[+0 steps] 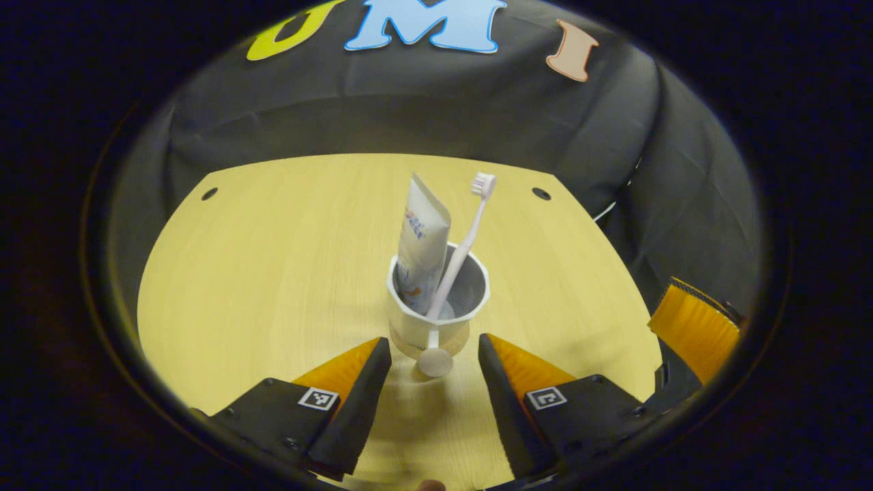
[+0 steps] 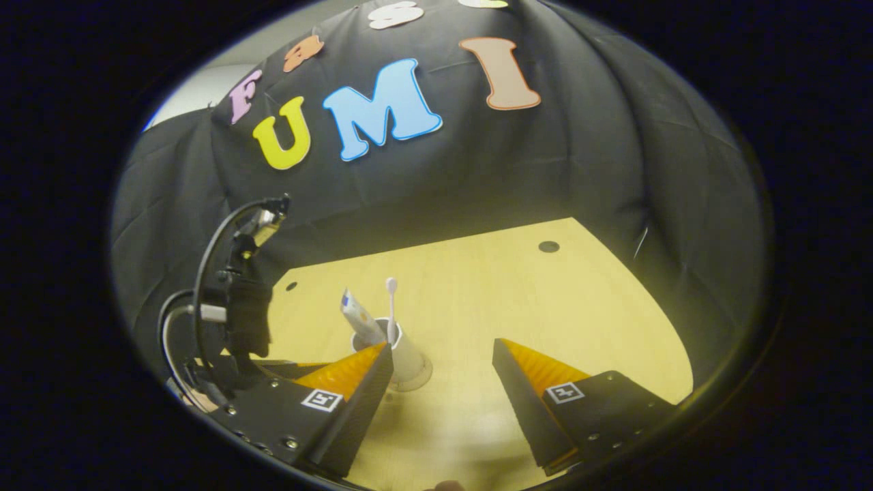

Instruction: Put the toothbrush and toothpaste on the desktop into the cup, then pick up the cup and place it on the coaster on the desktop.

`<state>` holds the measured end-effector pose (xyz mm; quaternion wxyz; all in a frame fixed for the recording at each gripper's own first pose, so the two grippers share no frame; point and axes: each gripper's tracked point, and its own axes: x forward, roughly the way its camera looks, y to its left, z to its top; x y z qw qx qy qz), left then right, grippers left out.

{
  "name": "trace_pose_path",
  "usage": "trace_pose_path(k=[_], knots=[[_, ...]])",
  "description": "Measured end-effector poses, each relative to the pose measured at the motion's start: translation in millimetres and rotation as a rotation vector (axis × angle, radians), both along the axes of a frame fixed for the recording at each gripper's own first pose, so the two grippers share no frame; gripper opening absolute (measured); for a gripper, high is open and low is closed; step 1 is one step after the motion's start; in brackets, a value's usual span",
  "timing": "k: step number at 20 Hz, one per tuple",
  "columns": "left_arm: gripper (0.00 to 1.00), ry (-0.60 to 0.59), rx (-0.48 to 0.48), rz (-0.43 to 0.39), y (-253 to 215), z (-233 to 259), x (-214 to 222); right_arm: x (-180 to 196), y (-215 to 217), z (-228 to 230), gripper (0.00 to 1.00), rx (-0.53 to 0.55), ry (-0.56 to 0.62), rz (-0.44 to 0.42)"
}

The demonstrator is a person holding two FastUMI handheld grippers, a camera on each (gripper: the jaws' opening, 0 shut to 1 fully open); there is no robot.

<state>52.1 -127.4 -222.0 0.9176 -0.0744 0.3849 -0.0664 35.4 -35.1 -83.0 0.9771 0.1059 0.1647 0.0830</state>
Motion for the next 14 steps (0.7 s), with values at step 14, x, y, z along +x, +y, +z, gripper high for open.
trace_pose_path(k=[14], knots=[[0.92,-0.543,0.063,0.109,83,164,-29,-30,4,78,0.92,-0.247,-0.326,-0.152]])
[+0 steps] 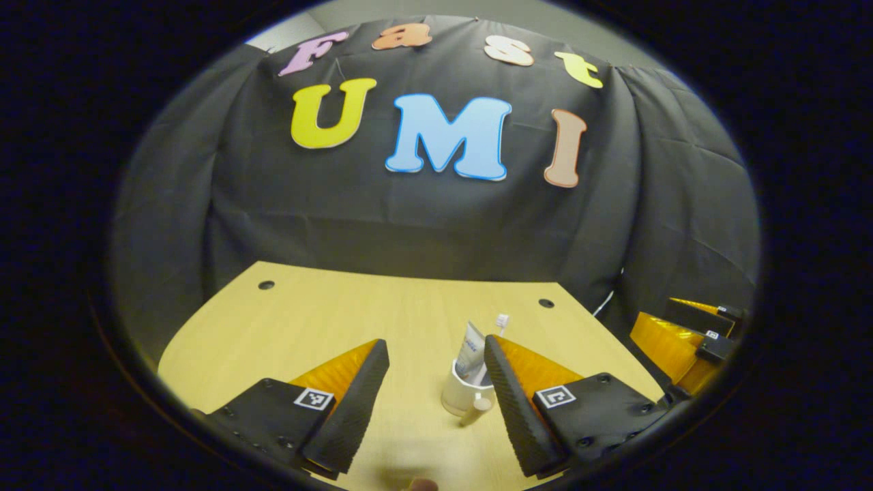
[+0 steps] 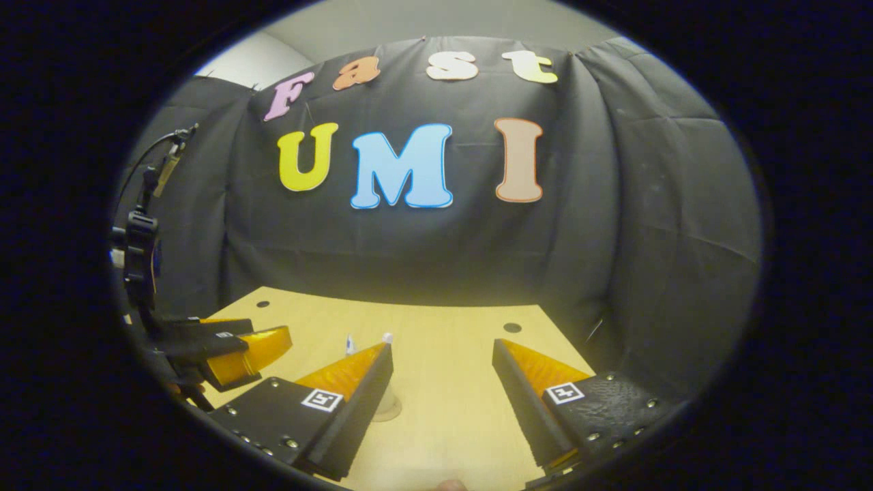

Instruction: Put the toothbrush and toothpaste on the desktop into the cup, then pick up the cup and place it on the coaster on the desktop.

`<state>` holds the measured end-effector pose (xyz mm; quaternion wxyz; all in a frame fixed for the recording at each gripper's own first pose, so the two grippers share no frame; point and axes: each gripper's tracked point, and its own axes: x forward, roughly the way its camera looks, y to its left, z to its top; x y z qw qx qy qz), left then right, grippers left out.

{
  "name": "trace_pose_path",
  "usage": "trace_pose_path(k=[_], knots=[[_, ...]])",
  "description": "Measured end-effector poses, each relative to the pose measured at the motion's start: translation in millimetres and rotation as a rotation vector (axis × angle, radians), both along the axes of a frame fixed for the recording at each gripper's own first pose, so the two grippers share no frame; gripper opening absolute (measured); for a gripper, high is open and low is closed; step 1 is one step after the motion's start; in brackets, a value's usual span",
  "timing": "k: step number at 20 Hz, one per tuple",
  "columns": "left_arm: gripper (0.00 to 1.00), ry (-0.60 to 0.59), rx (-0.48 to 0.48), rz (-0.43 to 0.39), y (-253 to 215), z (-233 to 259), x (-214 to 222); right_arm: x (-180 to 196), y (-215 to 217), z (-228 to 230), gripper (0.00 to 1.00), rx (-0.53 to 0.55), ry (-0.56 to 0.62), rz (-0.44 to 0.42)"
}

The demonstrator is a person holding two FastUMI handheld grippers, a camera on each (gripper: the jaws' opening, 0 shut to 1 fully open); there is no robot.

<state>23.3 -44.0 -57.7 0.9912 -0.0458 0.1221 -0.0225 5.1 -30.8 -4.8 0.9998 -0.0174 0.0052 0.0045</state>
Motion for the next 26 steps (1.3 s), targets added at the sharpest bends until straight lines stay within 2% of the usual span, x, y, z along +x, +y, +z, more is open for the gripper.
trace_pose_path(k=[3,6,10,11,12,13,17,22,26], knots=[[0.9,-0.108,0.042,0.023,13,29,-9,-6,2,21,0.92,-0.042,-0.073,-0.012],[0.92,-0.176,0.077,0.025,22,47,-13,-8,9,22,0.92,-0.044,-0.08,-0.028],[0.94,-0.214,0.09,-0.003,25,52,-15,-8,13,30,0.92,-0.055,-0.091,-0.053],[0.92,-0.223,0.083,-0.014,24,55,-14,-9,16,32,0.86,-0.042,-0.089,-0.055],[0.93,-0.225,0.079,-0.017,26,56,-13,-10,19,35,0.92,-0.028,-0.091,-0.056],[0.9,-0.228,0.076,-0.023,27,57,-11,-12,20,39,0.92,-0.023,-0.099,-0.061],[0.9,-0.249,0.058,-0.047,29,63,-8,-15,13,56,0.9,-0.03,-0.137,-0.099],[0.92,-0.276,0.061,-0.036,17,72,0,-20,-7,63,0.9,-0.027,-0.162,-0.114],[0.92,-0.3,0.069,0.023,8,75,-5,-12,-27,65,0.9,-0.027,-0.169,-0.083]])
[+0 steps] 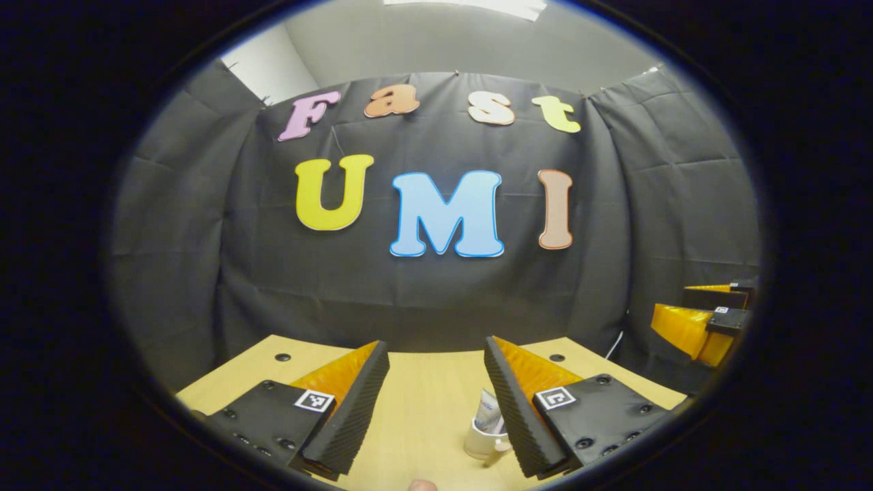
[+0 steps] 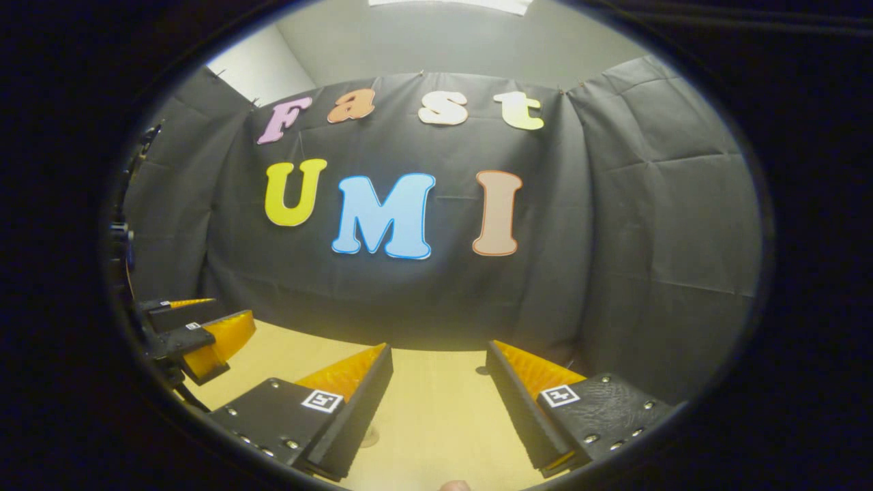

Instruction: Put the toothbrush and toothpaste on the desktop into the cup, then pick up the cup and place it on the coaster on the desktop.

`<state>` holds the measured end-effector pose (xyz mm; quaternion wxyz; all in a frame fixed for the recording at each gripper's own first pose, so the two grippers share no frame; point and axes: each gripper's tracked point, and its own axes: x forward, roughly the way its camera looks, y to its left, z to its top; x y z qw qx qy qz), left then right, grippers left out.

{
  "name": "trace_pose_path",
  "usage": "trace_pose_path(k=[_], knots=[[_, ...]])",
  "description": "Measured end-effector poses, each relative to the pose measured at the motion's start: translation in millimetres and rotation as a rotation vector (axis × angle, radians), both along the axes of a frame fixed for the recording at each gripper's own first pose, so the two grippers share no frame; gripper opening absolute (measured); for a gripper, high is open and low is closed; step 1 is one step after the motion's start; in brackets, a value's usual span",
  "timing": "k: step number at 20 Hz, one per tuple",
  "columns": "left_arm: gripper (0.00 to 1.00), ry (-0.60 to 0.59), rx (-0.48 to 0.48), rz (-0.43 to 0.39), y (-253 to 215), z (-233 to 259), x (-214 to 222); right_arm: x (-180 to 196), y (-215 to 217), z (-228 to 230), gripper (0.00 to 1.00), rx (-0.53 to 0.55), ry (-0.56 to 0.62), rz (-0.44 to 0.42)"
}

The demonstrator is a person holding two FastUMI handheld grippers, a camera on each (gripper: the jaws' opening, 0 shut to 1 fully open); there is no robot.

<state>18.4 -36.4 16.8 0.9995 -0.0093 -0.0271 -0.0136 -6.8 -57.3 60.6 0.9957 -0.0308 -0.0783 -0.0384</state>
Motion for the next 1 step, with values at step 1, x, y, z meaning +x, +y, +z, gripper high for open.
trace_pose_path(k=[1], knots=[[0.92,-0.011,0.002,0.024,-2.3,0.9,-1.7,2.4,-7.4,-1.2,0.9,-0.002,-0.001,0.012]])
